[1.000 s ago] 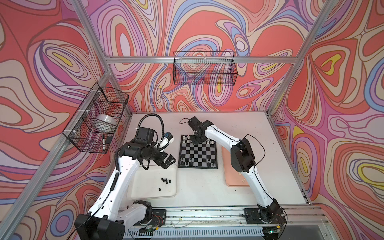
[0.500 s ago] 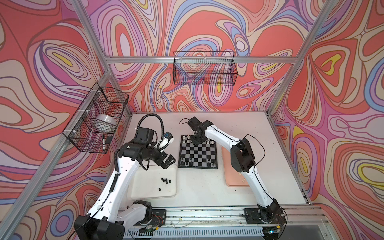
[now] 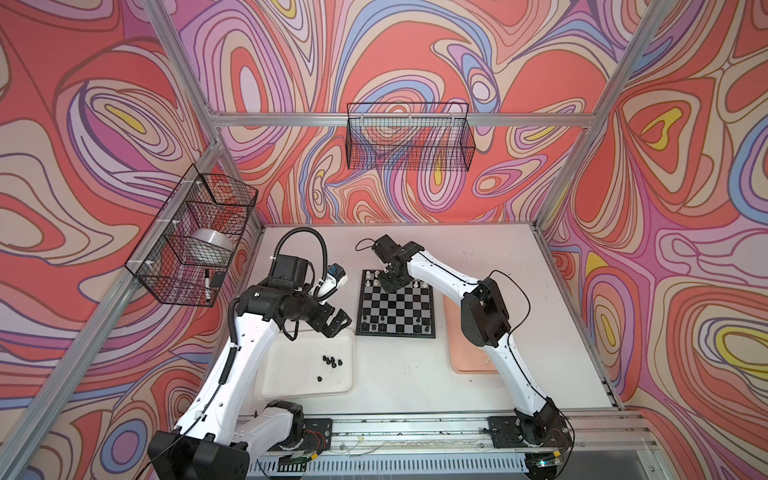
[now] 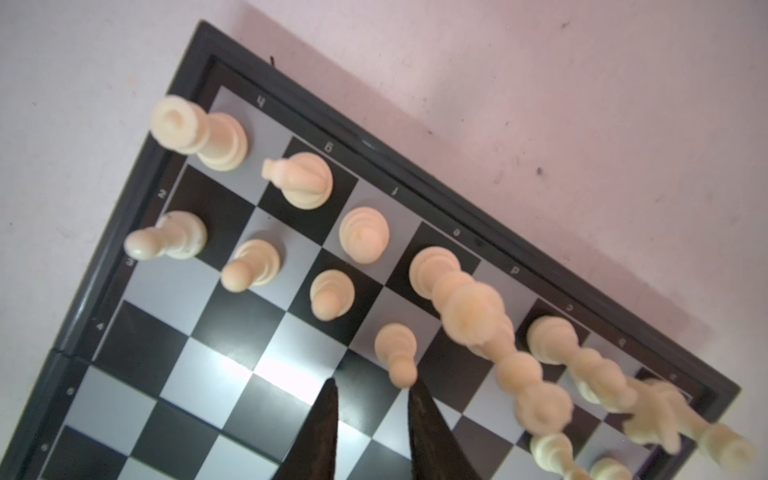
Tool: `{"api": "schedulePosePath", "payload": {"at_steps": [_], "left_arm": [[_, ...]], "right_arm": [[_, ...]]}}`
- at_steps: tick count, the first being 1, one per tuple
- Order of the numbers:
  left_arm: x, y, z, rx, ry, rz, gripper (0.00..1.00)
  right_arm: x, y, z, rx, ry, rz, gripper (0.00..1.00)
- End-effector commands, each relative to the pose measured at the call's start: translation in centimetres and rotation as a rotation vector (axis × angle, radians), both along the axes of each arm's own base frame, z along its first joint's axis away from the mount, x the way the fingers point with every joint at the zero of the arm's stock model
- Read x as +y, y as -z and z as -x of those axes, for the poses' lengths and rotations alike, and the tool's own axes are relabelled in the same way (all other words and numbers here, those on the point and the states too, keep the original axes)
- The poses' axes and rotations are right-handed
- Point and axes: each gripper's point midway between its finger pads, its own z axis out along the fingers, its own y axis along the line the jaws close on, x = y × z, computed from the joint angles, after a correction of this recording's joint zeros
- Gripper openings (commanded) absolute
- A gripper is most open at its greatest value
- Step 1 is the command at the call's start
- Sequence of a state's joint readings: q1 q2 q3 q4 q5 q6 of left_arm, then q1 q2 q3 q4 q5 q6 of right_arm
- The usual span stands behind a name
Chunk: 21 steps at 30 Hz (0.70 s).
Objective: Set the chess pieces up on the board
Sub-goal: 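Open the right gripper to release the cream pawn and raise it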
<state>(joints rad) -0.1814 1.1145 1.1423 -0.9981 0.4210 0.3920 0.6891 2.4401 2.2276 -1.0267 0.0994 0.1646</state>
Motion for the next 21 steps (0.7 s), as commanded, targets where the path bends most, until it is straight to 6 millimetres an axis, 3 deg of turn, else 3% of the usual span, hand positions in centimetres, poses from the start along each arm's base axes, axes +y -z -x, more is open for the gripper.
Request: {"api": "schedulePosePath", "payload": {"at_steps": [1,8,14,21], "left_arm": [[0.0,-0.2,0.3,0.002,0.001,0.011,1.00],[0.0,-0.4,0.4,0.002,0.003,0.014,1.00],[0.0,-0.3,0.4,-0.001,0.005,0.008,1.00],[-0.3,-0.5,0.5,0.003,0.017,0.025,1.00]], "right_arm": [[-0.1,-3.6,-0.2,-0.063,-0.003,-0.015,0.30],[-0.3,-4.6,0.3,-0.070,-0.001,-0.017,0.30],[-0.8,-7.2,2.0,-0.074,-0.003,-0.020,0.28],[-5.0,-10.3,6.6,-0.057,0.066,-0.022,0.23]]}}
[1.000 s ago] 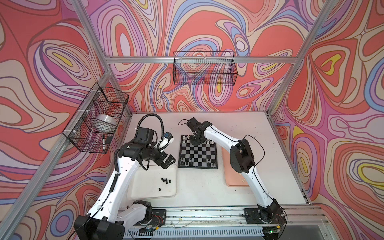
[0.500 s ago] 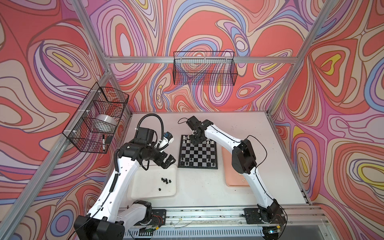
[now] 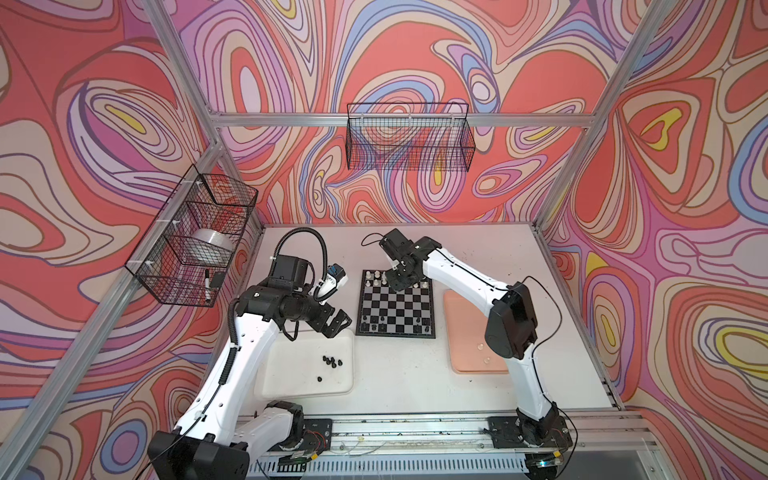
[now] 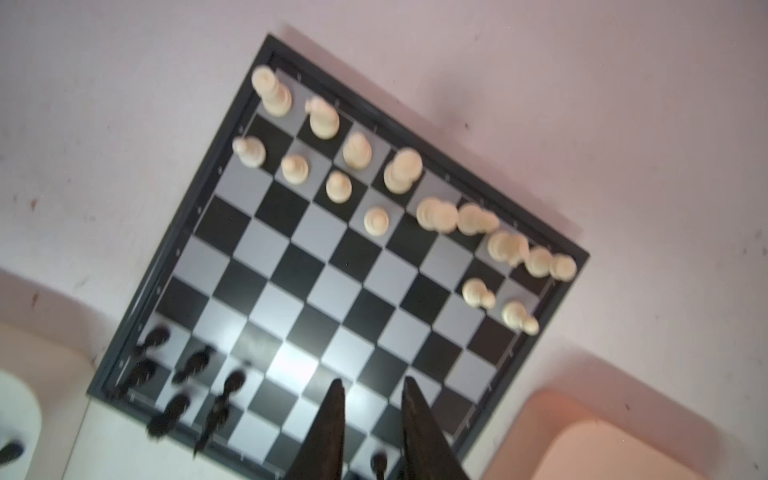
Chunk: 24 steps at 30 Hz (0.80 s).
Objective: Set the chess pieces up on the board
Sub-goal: 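Move the right gripper from the board back over the pink tray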
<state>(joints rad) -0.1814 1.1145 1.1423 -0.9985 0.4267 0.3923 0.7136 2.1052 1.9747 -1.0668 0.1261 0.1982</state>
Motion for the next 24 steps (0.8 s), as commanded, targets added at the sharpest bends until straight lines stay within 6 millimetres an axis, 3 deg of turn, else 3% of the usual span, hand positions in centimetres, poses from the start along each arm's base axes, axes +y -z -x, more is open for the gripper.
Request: {"api": "schedulePosePath", "payload": {"at_steps": [1,7,17,24], "left_arm": [[-0.2,-0.5,0.5,0.004,0.016,0.023,1.00],[-0.5,-0.7,0.7,0.008,0.025,0.038,1.00],[-2.5,-1.1,2.2,0.059,0.127,0.102,0.99],[-2.9,-1.5,2.3,0.062,0.145,0.108,0.99]], "right_arm": [[-2.8,-2.4,2.5,-0.007,0.064,0.008,0.23],[-8.9,-2.5,7.2,0.010,0.180,0.060,0.22],[-19.9,1.1,12.5,0.106,0.523,0.010,0.24],[-21.9,4.8,14.6,0.193,0.618,-0.027,0.24]]}}
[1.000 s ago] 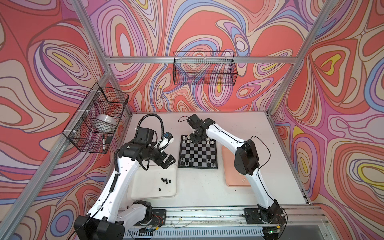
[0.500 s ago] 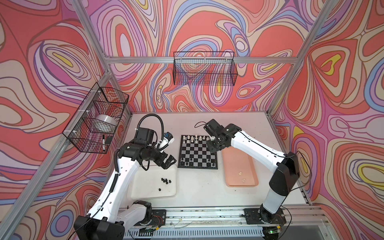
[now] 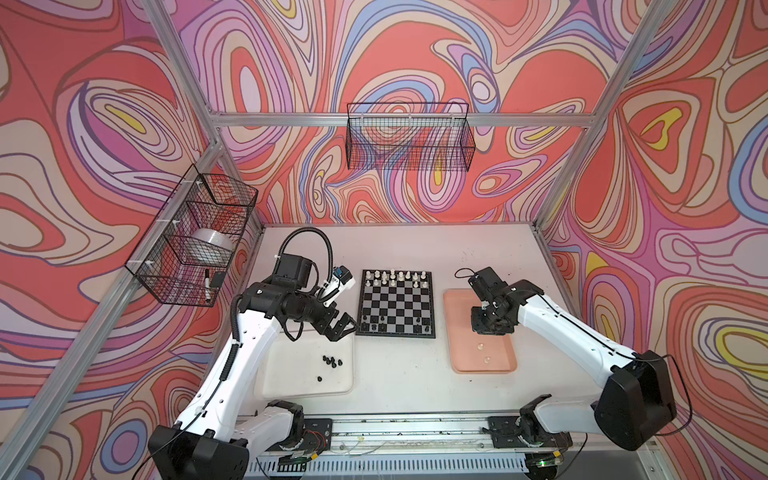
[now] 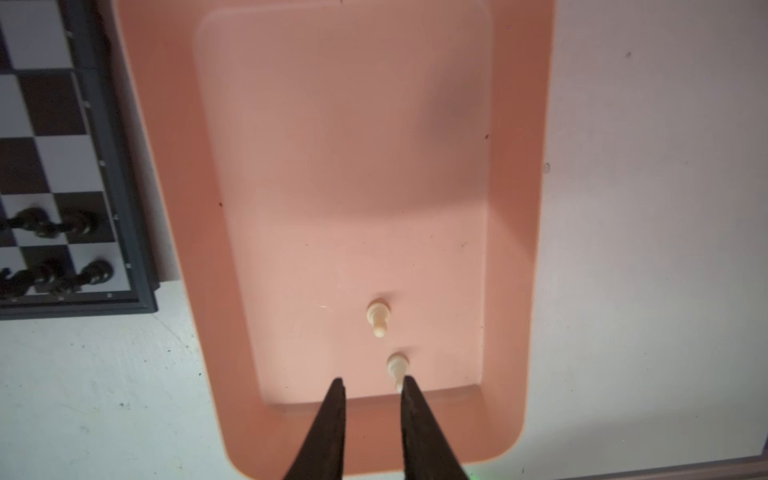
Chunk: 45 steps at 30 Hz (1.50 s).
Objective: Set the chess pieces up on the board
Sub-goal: 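Move the right gripper from the board back over the pink tray, then lower the right gripper around another cream pawn in the pink tray, then close the right gripper on the cream pawn and start lifting it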
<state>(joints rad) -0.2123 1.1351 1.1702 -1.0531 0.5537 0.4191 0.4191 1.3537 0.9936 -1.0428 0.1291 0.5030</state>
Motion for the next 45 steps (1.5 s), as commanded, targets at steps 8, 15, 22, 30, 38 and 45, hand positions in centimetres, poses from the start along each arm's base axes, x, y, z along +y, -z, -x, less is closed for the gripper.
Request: {"api": "schedulePosePath", "payload": {"at_steps": [8,15,22,30,38,45], "left_arm": [[-0.7,-0.6,0.4,0.010,0.040,0.017,0.99],[-0.8,-0.6,0.4,0.007,0.045,0.016,0.99],[-0.9,-0.5,0.4,0.013,0.046,0.018,0.99],[-0.9,-0.4,0.4,0.017,0.044,0.024,0.99],[-1.0,-0.3,0.4,0.018,0.044,0.025,0.99],[-1.0,-0.2,0.2,0.024,0.043,0.025,0.99]], "right_arm": [[-0.6,2.2,0.5,0.026,0.067,0.008,0.24],[-0.2,3.6,0.6,0.053,0.090,-0.018,0.26],[-0.3,4.8,0.8,0.078,0.109,-0.008,0.26],[-0.5,6.5,0.9,0.104,0.121,-0.013,0.26],[-0.5,7.3,0.8,0.108,0.111,-0.019,0.24],[-0.1,7.5,0.7,0.115,0.097,-0.032,0.20]]}}
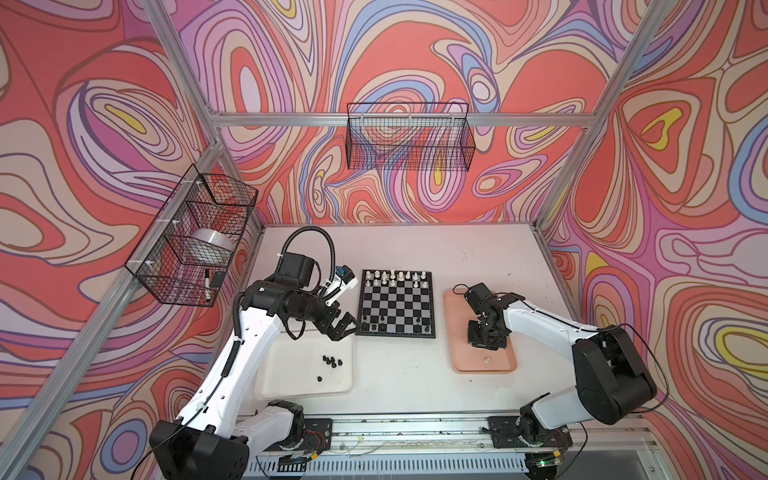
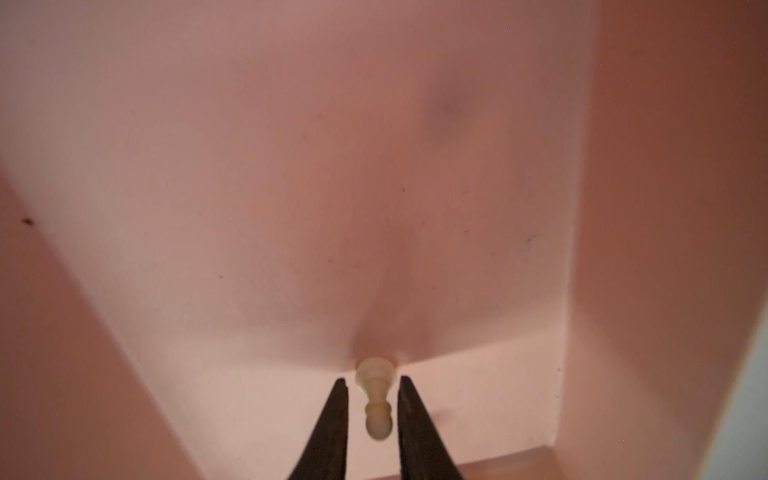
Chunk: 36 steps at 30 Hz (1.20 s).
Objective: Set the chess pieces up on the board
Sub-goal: 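Close the right gripper on the cream pawn and start lifting it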
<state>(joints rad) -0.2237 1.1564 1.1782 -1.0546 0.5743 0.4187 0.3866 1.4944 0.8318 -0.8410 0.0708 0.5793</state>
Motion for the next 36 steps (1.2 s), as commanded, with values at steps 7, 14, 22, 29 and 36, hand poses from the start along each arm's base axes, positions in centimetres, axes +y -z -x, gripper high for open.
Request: {"api": "schedulePosePath", "payload": {"at_steps": [7,14,22,29,36], "left_arm": [[-0.4,-0.3,0.1,0.009,0.021,0.011,0.99],[-0.5,-0.4,0.1,0.007,0.023,0.013,0.99],[-0.5,-0.5,0.1,0.007,0.021,0.015,0.99],[-0.4,-0.4,0.1,0.007,0.019,0.012,0.98],[-0.3,-0.2,0.0,0.006,0.015,0.002,0.99]], "right_arm": [[0.3,0.5,-0.3,0.009,-0.012,-0.016,0.16],[0.3,0.2,-0.6,0.003,-0.019,-0.012,0.12],[0.3,0.1,-0.7,0.002,-0.029,-0.008,0.07],[0.6,-0.1,-0.9,0.005,-0.057,-0.018,0.06],[1.0,-0.9,-1.5,0.000,-0.089,-0.027,0.07]]}}
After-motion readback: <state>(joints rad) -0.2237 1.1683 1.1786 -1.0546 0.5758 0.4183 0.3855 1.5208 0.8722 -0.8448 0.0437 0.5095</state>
